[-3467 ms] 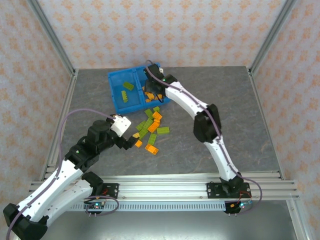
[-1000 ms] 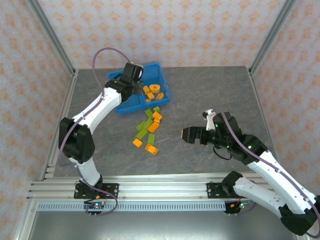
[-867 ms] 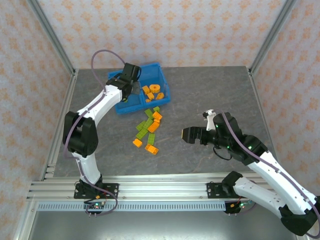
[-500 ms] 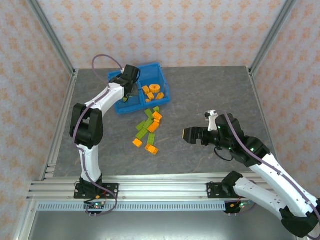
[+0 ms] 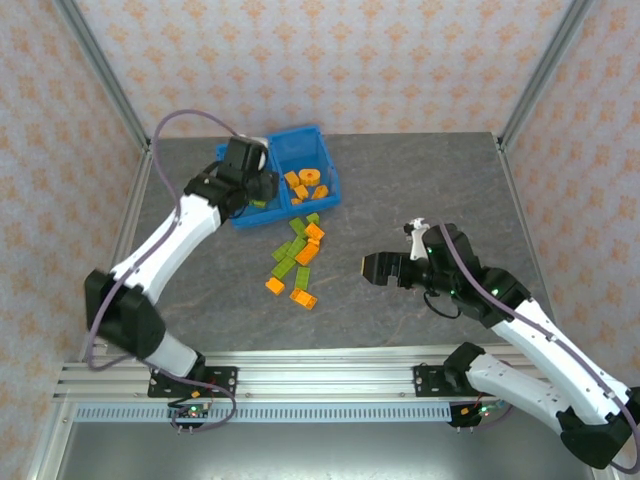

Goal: Sort the legos into containers by color

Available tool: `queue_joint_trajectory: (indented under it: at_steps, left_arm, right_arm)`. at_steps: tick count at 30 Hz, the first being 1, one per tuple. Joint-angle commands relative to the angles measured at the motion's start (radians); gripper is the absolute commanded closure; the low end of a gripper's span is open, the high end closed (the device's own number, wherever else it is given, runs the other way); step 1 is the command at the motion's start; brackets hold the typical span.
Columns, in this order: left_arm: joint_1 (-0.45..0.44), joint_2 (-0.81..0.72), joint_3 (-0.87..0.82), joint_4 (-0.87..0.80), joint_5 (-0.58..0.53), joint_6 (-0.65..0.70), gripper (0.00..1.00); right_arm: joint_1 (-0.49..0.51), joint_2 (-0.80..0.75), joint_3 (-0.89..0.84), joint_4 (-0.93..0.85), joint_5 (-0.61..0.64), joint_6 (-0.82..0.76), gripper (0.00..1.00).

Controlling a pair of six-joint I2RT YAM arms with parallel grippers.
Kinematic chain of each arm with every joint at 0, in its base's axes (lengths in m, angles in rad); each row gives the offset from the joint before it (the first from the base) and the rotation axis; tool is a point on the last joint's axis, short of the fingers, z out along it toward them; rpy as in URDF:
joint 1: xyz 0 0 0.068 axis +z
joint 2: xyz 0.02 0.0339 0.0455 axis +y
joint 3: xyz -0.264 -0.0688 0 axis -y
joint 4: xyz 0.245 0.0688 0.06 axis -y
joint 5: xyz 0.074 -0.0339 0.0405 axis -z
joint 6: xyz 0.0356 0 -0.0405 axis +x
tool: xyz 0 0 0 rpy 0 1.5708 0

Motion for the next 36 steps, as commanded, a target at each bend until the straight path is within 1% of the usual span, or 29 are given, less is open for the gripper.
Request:
queue_joint_trajectory:
  at_steps: [1,5,9,12,15,21,26,31,36]
  left_arm:
    - [-0.088,-0.072,-0.116,-0.197,0.077,0.224,0.43]
    - [-0.153,-0.127,-0.255,-0.245,0.136,0.233,0.43]
    - [-0.172,-0.08,-0.331,-0.223,0.175,0.212,0.43]
    - [-0.175,-0.009,-0.343,-0.172,0.18,0.199,0.42]
    - [-0.175,0.064,-0.34,-0.121,0.161,0.194,0.42]
    - [-0.175,0.2,-0.307,-0.071,0.059,0.183,0.41]
    - [-0.174,0.265,-0.284,-0.06,0.114,0.175,0.41]
    - [-0.174,0.301,-0.301,-0.037,0.084,0.16,0.44]
    - [-0.174,0.296,-0.309,-0.034,0.086,0.158,0.52]
  right_arm:
    - [-0.005,0.013,0.011,0.046,0.029,-0.03,0.01]
    - [-0.009,0.046,0.025,0.037,0.023,-0.07,0.01]
    - [-0.011,0.073,0.022,0.042,-0.024,-0.096,0.01]
    - [-0.011,0.088,0.019,0.038,-0.04,-0.1,0.01]
    - [-0.01,0.087,0.021,0.026,-0.039,-0.099,0.01]
    - [-0.011,0.063,0.005,0.026,-0.031,-0.085,0.01]
    - [-0.011,0.062,0.007,0.019,-0.024,-0.085,0.01]
    - [-0.011,0.063,0.004,0.03,-0.022,-0.082,0.01]
    - [-0.011,0.064,0.006,0.025,-0.024,-0.082,0.01]
